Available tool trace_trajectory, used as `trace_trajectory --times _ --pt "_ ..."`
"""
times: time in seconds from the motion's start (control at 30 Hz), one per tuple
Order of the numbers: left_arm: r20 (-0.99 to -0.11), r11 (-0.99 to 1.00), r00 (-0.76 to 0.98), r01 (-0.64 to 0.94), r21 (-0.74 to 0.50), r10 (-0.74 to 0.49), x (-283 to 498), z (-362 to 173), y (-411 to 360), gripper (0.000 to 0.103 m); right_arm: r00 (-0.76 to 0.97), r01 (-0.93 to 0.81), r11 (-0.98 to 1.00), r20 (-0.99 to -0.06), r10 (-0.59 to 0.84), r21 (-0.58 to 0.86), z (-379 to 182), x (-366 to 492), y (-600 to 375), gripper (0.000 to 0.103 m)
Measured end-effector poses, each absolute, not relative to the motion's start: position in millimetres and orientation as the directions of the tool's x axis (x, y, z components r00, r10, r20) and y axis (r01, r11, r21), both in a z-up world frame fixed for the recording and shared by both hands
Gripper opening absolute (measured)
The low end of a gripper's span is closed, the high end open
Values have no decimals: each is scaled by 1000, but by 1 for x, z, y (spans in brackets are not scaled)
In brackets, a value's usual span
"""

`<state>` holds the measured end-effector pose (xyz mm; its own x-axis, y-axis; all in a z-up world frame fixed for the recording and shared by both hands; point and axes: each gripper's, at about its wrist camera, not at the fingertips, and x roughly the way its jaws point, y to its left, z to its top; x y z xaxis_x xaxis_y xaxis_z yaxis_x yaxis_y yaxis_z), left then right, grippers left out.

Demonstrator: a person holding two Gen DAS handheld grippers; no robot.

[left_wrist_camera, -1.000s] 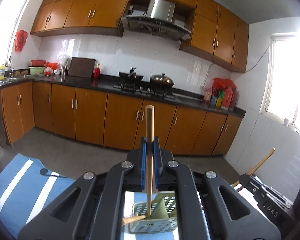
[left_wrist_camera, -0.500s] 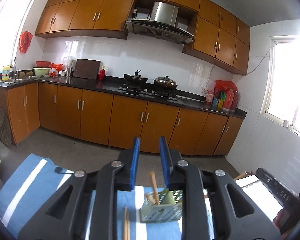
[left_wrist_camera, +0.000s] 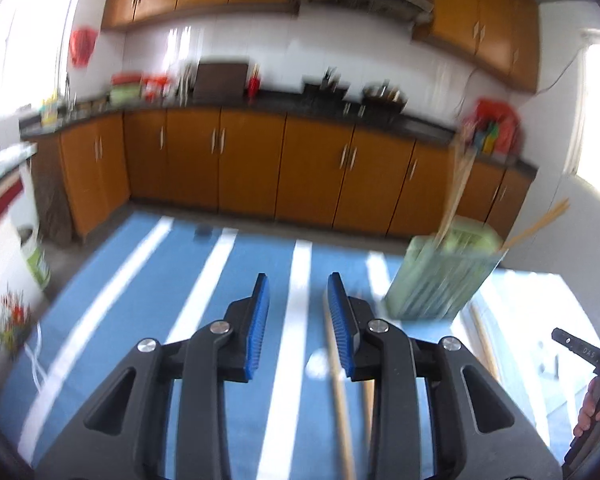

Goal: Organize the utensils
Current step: 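Grasp a third chopstick with the right tool while the left tool grasps another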

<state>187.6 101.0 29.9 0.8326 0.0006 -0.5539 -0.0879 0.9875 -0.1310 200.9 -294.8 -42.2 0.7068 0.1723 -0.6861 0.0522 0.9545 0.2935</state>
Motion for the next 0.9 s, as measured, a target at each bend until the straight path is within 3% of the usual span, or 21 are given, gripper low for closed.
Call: trace_trajectory --times 0.2,0.9 --pt "-660 984 751 -122 -128 7 192 -18 111 31 608 -12 960 -760 230 281 -85 208 -256 19" --pt "-725 992 687 -50 -118 -52 197 -54 75 33 621 -39 990 -773 133 139 -100 204 -242 11"
